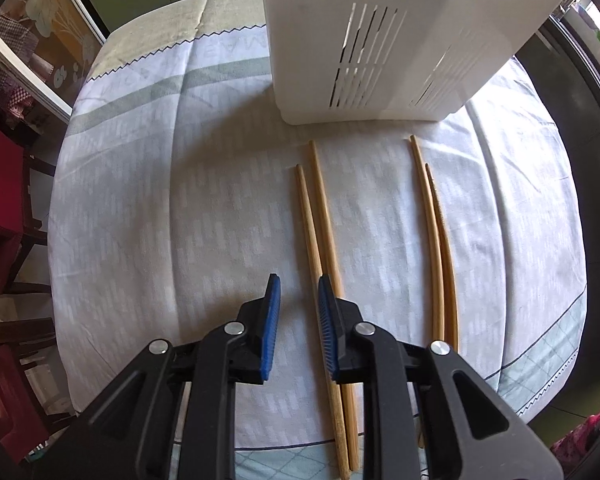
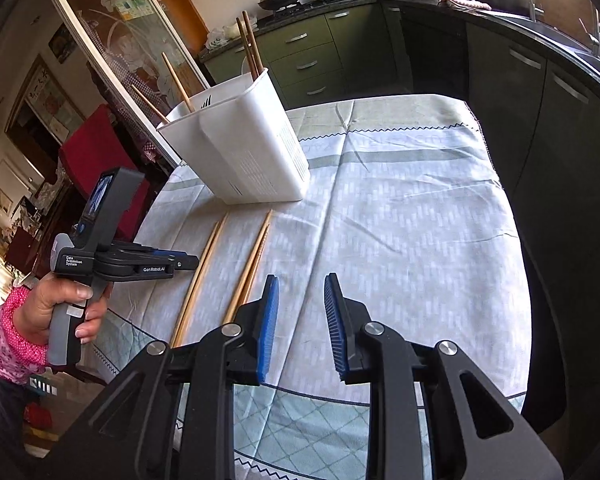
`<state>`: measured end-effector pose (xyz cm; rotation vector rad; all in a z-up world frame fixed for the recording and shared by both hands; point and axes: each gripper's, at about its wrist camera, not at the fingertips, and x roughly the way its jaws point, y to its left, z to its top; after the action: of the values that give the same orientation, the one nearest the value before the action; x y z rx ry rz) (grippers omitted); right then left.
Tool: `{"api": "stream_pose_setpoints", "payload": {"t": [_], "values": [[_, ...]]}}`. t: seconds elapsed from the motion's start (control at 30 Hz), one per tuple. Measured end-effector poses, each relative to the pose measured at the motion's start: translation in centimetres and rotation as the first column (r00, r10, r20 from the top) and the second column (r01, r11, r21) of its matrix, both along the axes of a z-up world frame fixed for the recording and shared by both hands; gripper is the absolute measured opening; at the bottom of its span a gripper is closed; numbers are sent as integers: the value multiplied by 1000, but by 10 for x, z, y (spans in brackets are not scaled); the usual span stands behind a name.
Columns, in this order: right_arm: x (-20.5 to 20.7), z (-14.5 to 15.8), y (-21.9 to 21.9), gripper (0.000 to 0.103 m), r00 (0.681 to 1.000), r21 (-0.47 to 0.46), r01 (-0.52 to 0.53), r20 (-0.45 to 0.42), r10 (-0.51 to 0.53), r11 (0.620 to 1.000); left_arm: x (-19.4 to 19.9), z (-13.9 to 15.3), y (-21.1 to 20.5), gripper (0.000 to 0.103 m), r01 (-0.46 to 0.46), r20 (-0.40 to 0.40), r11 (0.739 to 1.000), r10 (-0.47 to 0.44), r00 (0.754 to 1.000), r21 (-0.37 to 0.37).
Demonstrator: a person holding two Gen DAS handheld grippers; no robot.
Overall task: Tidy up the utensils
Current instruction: 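Lower both tools to the table and close each on a wooden chopstick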
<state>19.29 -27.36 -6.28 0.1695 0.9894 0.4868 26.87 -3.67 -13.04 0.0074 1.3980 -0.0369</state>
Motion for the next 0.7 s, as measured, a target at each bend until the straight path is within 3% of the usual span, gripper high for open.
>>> {"api": "stream_pose_setpoints", "payload": {"t": [0.23, 0.33, 0.37, 0.7], "values": [[3, -13, 12, 24, 999, -19, -29, -32, 28, 999, 5, -11, -3, 19, 5, -39, 1000, -5, 999, -3], [5, -18, 22, 24, 998, -40, -45, -48, 44, 998, 8, -14, -5, 14, 7, -36, 1000, -6, 999, 16], [7, -21, 28, 24, 997, -46, -57, -60, 54, 997, 11, -17, -5, 9, 6, -41, 1000, -5, 999, 15], [37, -63, 100, 24, 982, -112, -130, -153, 112, 985, 14, -22, 11, 8, -7, -25, 1000, 7, 1000, 24]]}}
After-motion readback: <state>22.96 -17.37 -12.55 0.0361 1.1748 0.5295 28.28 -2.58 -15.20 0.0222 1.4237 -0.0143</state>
